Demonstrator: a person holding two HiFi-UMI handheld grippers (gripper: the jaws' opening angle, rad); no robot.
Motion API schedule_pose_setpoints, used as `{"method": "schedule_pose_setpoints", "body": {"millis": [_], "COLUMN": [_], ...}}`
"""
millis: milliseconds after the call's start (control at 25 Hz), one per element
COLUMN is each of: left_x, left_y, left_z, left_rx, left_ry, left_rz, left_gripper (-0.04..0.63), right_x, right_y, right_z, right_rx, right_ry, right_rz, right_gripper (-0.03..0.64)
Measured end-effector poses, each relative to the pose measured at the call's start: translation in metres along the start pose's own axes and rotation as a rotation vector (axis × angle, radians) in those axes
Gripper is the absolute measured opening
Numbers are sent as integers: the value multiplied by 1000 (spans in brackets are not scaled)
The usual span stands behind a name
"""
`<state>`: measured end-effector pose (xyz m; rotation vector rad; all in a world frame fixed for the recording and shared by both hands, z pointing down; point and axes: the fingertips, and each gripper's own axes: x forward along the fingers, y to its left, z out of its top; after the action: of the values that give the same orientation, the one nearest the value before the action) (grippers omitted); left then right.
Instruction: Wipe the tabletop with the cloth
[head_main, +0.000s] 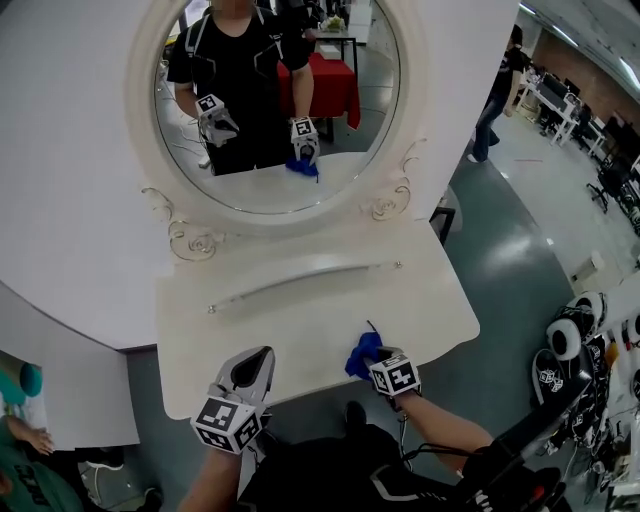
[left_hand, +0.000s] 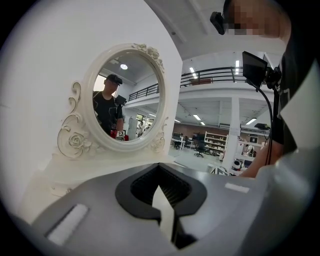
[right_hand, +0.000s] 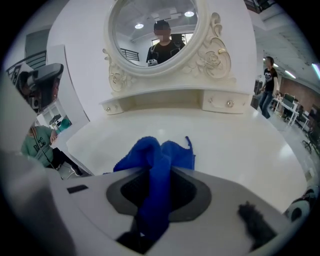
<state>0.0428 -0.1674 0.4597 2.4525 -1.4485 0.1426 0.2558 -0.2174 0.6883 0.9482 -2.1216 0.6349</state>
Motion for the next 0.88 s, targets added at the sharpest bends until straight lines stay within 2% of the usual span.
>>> {"method": "schedule_pose_setpoints", "body": {"millis": [200,440,640,880], "left_x": [0,0,-10,-17], "left_y": [-2,-1,0,5], "left_z": [2,5,-3,-8], "left_rx": [5,4,-13,-31], "left_ry": [-3,-8,15,32], "left_rz": [13,63,129,178], "left_gripper": [6,6,6,6], "right_x": [0,20,53,77], "right_y": [-7,-67,-101,-119], "right_z": [12,90,135,136], "right_rx": [7,24,13,24], "right_ry": [4,-103,-100,-56], "right_rz": [6,-72,-115,-140], "right_gripper": [106,106,106,106]}}
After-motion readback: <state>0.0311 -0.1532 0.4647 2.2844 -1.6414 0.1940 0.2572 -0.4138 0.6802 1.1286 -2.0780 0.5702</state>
